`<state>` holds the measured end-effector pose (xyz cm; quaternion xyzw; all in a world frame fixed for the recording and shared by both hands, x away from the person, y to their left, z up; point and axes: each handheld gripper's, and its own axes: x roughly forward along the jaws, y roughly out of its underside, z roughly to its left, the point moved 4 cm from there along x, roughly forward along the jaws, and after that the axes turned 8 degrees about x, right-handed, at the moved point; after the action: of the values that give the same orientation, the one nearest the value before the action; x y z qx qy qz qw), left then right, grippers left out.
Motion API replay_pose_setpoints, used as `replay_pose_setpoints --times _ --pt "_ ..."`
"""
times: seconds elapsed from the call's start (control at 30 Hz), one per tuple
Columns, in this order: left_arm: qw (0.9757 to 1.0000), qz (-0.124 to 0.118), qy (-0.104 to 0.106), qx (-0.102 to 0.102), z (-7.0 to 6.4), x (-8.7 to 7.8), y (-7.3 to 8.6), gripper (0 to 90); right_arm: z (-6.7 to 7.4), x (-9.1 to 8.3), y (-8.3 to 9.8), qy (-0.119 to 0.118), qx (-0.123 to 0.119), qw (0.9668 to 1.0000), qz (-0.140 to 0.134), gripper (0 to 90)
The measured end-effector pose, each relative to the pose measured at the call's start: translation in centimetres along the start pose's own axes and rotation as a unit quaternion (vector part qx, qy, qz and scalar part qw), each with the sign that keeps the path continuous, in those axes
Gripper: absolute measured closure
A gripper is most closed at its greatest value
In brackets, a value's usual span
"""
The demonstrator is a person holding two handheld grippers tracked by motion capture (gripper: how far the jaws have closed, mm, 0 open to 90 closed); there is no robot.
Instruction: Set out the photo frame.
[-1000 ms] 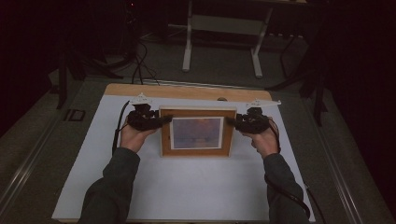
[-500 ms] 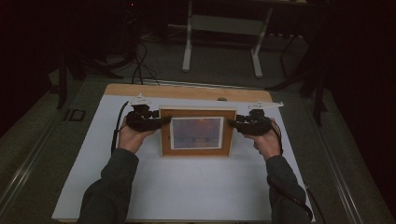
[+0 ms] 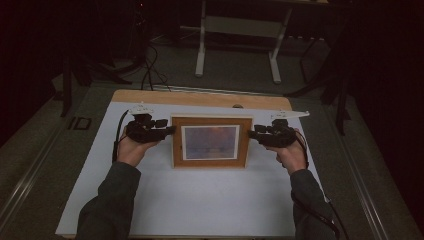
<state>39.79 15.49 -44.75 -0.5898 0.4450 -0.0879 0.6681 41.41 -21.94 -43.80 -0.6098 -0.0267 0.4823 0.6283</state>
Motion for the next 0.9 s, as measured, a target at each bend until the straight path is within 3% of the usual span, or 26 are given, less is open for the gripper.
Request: replay_pose_setpoints --times 0.43,0.9 --pt "0.9998 0.015 -0.01 0.01 0.6 -1.1 0.6 51.6 -0.7 -0.8 0.7 0.009 0.001 0.9999 0.009 59.3" --pt "0.9993 0.026 -0.026 0.007 1.6 -2.2 1.9 51.5 -1.9 -0.8 2.1 0.019 0.009 0.9995 0.026 60.8"
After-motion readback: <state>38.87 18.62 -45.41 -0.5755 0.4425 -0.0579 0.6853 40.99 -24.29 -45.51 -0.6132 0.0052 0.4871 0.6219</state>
